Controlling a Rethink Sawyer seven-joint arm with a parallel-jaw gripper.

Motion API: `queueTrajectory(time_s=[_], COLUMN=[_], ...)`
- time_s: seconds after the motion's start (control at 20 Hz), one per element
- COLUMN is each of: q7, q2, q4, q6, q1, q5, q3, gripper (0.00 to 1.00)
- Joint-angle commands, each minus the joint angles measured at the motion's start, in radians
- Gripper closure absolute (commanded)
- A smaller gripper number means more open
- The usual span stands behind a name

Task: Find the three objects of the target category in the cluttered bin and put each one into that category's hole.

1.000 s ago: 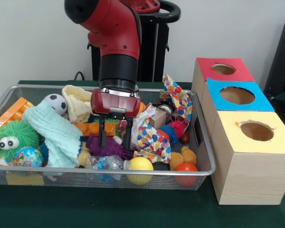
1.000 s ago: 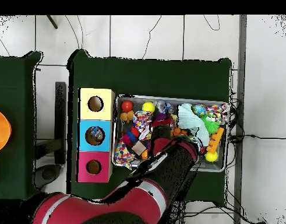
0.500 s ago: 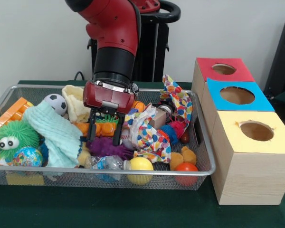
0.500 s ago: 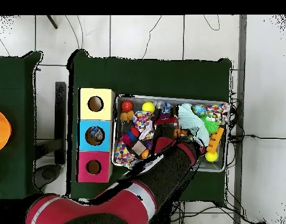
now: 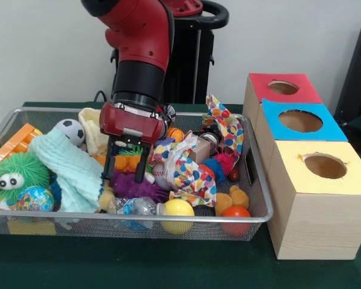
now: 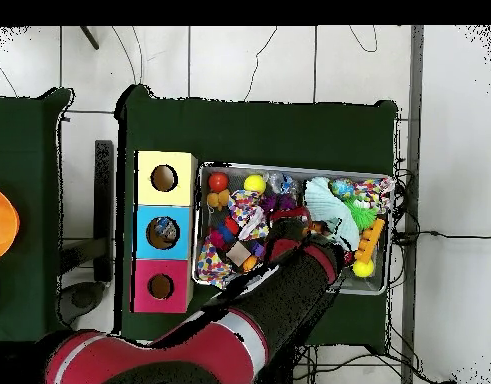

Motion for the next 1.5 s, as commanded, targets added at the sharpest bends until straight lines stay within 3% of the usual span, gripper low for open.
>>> queueTrajectory(time_s=[0.05, 0.25, 0.65, 0.95, 1.25, 1.5], q7=[0.003, 0.014, -0.048, -0.024, 0.076, 0.058], q2=[0.084, 0.077, 0.077, 0.042, 0.002, 0.011], q4=[-0.057, -0.058, -0.01, 0.018, 0.009, -0.012], q6=[0.073, 0.064, -0.157, -0.238, -0.237, -0.192], q1=[-0.021, -0.019, -0.014, -0.02, -0.037, -0.03], q5=[-0.056, -0.064, 0.1, 0.133, 0.046, 0.04], q3=[0.141, 0.142, 0.11, 0.116, 0.158, 0.145], gripper=[0.0, 0.0, 0.0, 0.0, 0.0, 0.0])
